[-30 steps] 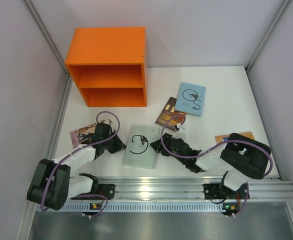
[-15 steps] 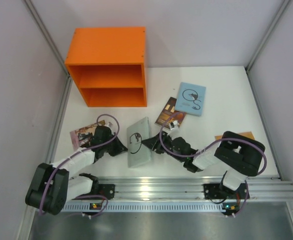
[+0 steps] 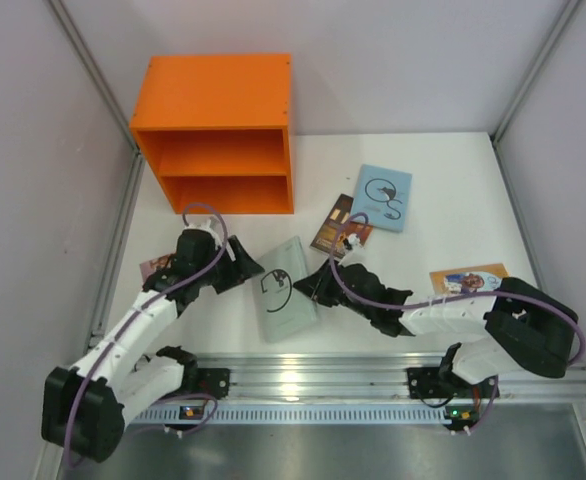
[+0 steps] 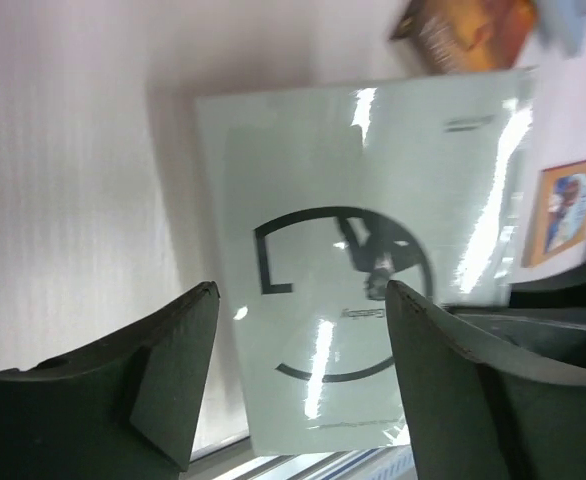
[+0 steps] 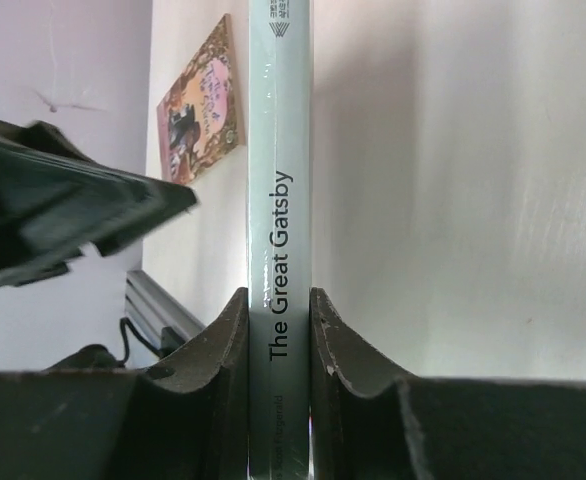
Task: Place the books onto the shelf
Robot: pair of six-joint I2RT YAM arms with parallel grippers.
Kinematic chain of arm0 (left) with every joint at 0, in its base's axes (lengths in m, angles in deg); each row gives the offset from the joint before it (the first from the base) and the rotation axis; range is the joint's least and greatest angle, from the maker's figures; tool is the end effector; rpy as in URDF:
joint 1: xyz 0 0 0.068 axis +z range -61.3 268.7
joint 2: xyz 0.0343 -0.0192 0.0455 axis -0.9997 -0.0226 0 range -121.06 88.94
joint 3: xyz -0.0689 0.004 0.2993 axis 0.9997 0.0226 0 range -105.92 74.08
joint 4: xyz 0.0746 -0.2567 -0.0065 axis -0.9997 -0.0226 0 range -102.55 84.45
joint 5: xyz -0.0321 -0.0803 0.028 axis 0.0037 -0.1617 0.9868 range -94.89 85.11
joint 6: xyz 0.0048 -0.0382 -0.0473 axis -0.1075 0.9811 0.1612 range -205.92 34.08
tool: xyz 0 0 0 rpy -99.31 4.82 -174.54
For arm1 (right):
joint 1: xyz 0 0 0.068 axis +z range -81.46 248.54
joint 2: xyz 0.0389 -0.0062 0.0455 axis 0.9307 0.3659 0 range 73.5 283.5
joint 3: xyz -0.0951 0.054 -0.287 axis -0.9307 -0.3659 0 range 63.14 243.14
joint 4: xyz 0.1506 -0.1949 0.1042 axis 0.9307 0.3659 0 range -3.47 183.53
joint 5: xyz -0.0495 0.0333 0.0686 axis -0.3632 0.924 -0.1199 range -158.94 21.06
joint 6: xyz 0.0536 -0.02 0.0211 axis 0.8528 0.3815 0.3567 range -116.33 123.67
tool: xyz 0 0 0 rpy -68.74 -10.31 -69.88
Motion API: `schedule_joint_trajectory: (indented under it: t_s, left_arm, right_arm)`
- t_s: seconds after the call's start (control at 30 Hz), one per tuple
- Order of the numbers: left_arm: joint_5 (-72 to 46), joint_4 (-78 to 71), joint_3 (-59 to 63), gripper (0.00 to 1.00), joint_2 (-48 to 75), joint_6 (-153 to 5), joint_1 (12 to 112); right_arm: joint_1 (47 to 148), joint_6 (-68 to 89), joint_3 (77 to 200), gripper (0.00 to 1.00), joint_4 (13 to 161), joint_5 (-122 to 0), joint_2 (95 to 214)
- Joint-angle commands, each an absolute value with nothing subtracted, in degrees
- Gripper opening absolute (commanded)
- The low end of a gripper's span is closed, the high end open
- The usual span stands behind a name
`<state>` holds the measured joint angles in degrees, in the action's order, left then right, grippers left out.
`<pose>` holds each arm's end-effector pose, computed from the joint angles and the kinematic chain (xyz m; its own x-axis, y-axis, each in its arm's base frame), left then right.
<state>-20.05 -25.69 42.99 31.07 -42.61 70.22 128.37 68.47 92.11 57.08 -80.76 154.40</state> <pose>0.1790 -0.0725 0.2211 -0.8302 -0.4205 -0.3660 -0.1292 0.7838 -0.6074 0.1509 0.2414 0.2028 -0.7615 0.4523 -0.4643 -0.1460 0.5783 0.8027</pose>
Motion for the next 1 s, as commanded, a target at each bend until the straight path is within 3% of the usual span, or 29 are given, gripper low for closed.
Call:
schedule_joint_trajectory:
  t_s: [0.0,0.13,0.37,0.53,0.67,0.97]
  left_arm:
    - [-18.9,-30.8,37.7,0.74,37.2,-41.4,70.2]
    - [-20.7,-32.5,35.4,0.86,43.9,-37.9,70.2]
    - [-25.8,-28.9,37.4,0.98,53.9,-27.0,70.2]
    - [-30.1,-16.5,43.6,0.99,59.2,-16.8,70.1]
    - [-29.0,-20.0,44.5,0.99,60.4,-15.8,70.1]
    - [-29.5,-19.2,47.9,0.99,62.4,-11.6,70.1]
  right_arm:
    - [127.2,71.9,96.5,0.00,53.5,-80.1,148.1]
    - [125.1,75.7,96.3,0.00,49.0,-84.8,144.1]
    - [125.0,76.9,99.9,0.00,46.4,-93.6,140.8]
    - [125.6,82.1,97.5,0.00,35.2,-95.0,144.0]
    - [126.3,83.0,95.6,0.00,27.2,-96.7,146.1]
    - [126.6,80.4,96.1,0.00,27.1,-100.2,146.2]
